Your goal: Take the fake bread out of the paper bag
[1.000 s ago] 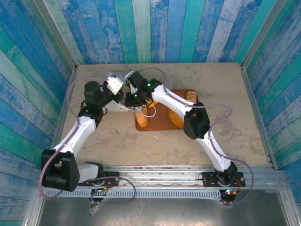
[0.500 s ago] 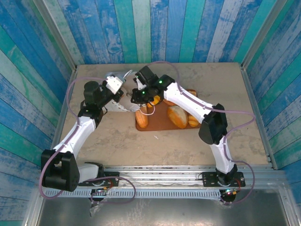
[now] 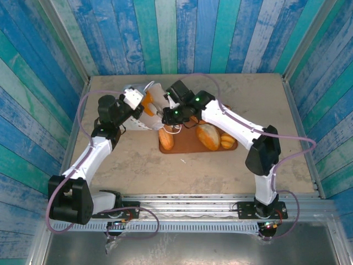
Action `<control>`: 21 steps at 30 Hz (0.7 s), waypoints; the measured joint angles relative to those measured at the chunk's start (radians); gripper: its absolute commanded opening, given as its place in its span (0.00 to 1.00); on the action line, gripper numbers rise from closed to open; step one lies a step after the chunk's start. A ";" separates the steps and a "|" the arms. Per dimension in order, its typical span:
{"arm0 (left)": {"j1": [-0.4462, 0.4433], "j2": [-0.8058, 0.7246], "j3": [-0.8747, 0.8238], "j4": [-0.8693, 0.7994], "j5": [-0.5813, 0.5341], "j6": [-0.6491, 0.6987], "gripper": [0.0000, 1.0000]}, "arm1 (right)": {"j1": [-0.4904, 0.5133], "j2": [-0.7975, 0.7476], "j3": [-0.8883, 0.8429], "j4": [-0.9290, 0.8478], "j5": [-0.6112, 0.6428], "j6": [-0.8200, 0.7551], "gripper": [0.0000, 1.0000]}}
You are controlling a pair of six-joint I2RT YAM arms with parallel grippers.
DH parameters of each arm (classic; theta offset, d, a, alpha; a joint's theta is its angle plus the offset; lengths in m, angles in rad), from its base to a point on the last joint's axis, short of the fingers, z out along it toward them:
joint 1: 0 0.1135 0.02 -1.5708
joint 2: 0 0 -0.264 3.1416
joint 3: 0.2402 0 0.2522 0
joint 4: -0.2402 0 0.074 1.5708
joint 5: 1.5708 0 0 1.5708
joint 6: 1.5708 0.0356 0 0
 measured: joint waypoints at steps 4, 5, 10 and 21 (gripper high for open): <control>0.000 0.000 0.000 0.000 -0.014 0.000 0.00 | 0.000 -0.113 -0.062 -0.016 0.045 -0.022 0.00; 0.000 0.000 0.000 0.000 -0.018 0.000 0.01 | 0.000 -0.143 -0.078 -0.022 0.056 -0.027 0.01; 0.000 0.000 0.005 -0.002 -0.042 -0.005 0.00 | 0.009 -0.308 -0.167 -0.052 0.133 -0.053 0.01; 0.002 0.000 0.038 -0.003 -0.105 -0.055 0.00 | 0.108 -0.608 -0.304 -0.219 0.387 -0.040 0.01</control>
